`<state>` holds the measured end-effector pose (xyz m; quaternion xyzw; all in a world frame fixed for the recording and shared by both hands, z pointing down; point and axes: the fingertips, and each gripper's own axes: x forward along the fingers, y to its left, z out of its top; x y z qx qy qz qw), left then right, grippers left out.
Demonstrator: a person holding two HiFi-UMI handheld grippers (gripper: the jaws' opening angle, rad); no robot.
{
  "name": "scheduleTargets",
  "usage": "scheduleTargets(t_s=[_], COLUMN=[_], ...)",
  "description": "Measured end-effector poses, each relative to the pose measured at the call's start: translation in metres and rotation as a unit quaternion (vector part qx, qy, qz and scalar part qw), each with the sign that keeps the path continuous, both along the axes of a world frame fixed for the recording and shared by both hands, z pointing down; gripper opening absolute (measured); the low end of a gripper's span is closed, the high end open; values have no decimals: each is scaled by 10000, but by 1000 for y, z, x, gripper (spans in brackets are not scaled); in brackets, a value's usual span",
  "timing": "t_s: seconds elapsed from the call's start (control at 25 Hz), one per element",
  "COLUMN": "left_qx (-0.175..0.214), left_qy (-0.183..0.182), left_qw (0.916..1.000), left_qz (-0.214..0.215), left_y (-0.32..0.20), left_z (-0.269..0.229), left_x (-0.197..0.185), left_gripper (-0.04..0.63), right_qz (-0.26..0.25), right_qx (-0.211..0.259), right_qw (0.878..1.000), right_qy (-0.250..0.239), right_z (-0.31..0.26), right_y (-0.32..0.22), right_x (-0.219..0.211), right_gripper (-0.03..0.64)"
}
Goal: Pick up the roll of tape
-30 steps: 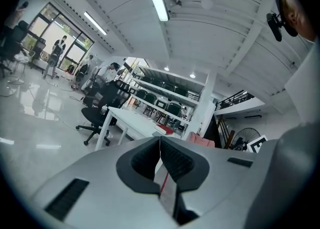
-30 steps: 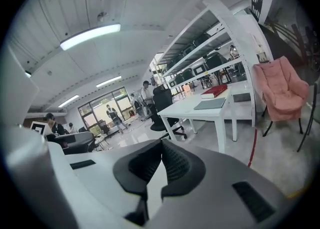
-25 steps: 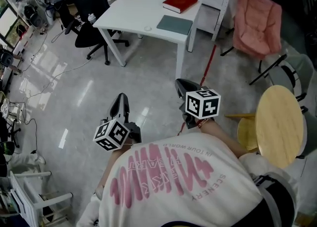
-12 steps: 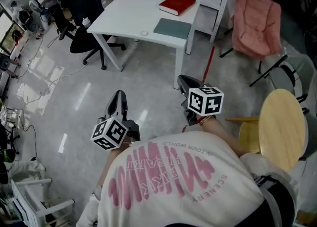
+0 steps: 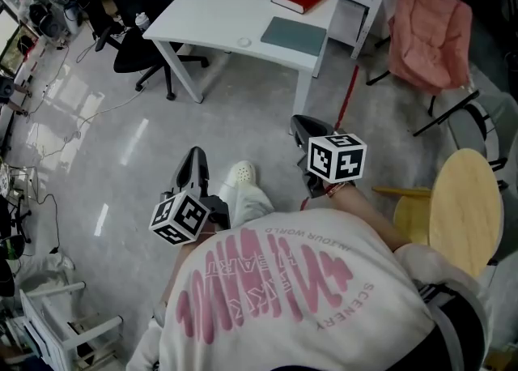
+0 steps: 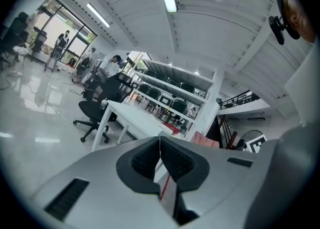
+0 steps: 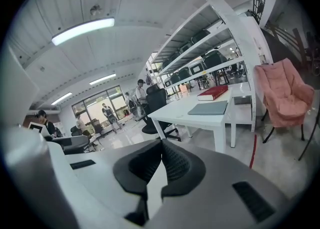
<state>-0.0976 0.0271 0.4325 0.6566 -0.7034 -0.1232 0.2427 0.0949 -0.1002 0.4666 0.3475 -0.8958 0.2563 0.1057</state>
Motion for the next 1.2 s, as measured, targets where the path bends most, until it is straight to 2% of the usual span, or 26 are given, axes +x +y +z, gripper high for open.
scheduleTargets(t_s=[0.24,0.48,0.64,0.92,1.2], left_qx=[-41,63,150,288,228], left_qy=[60,102,106,82,143], left_qw=[9999,9999,9995,9993,9995], left_qz=[107,120,249,237,182], left_y=[-37,-122,-174,-241,-305], left_z=[10,5,-9,-34,-35], left_x=[-20,-86,-114,-170,-232], left_gripper=[25,25,25,25,25], right_qz=[135,320,424,527,657], right_qx=[-200,-176,-222,-192,-294], right_qw=[9996,9992,9987,9984,9974], right_qy=[111,173,166,61,72], right_z=[13,8,2,-19,-15], right_y=[-30,-105,-149,-216,-279], right_x=[-15,-66,-94,-142,-188], right_gripper=[15,15,15,15,15])
